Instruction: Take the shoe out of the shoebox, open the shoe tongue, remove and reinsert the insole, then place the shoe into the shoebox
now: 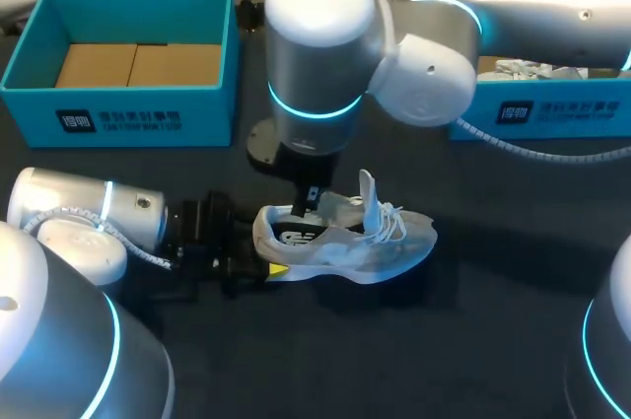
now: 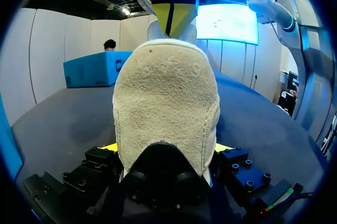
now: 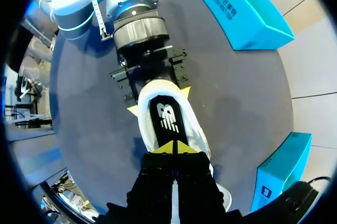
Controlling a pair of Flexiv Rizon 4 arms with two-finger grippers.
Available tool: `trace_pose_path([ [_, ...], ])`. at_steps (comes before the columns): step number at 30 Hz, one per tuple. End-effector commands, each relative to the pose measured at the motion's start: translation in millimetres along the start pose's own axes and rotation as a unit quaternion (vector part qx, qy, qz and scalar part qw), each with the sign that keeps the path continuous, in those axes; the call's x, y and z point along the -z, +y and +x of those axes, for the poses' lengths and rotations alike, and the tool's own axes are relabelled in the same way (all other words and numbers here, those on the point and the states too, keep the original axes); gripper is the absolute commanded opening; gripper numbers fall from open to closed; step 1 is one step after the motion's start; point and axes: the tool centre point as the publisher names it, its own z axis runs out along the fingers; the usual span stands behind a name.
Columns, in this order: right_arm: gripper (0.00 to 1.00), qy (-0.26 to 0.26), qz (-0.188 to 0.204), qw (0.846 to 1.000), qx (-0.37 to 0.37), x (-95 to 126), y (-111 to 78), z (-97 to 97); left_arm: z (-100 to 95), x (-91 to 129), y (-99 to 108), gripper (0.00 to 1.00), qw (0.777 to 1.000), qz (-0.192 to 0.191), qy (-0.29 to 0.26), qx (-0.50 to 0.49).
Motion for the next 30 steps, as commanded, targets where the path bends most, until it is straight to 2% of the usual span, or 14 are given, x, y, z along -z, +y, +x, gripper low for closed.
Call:
trace_pose_path([
  [1, 0.00, -0.001, 0.000, 1.000, -0.001, 0, -0.3, 0.8, -0.3, 0, 2, 0.00, 1.000, -0.002, 0.000, 0.000],
  [9, 0.00, -0.001, 0.000, 1.000, -0.001, 0, -0.3, 0.8, -0.3, 0, 2, 0.00, 1.000, -0.002, 0.000, 0.000],
  [10, 0.00, 0.002, -0.016, 1.000, 0.001, -6, -0.5, 0.9, -0.3, 0, 2, 0.00, 1.000, -0.002, 0.000, 0.000],
  [15, 0.00, 0.023, -0.028, 0.999, 0.000, -31, -6.8, -1.6, -0.3, 0, 2, 0.00, 1.000, -0.002, 0.000, 0.000],
  [22, 0.00, 0.043, -0.032, 0.999, 0.004, -46, -13.6, 1.6, -0.3, 0, 2, 0.00, 1.000, -0.002, 0.000, 0.000],
  [30, 0.00, 0.061, -0.029, 0.998, 0.017, -63, -12.0, -10.0, -0.3, 0, 2, 0.00, 1.000, -0.002, 0.000, 0.000],
])
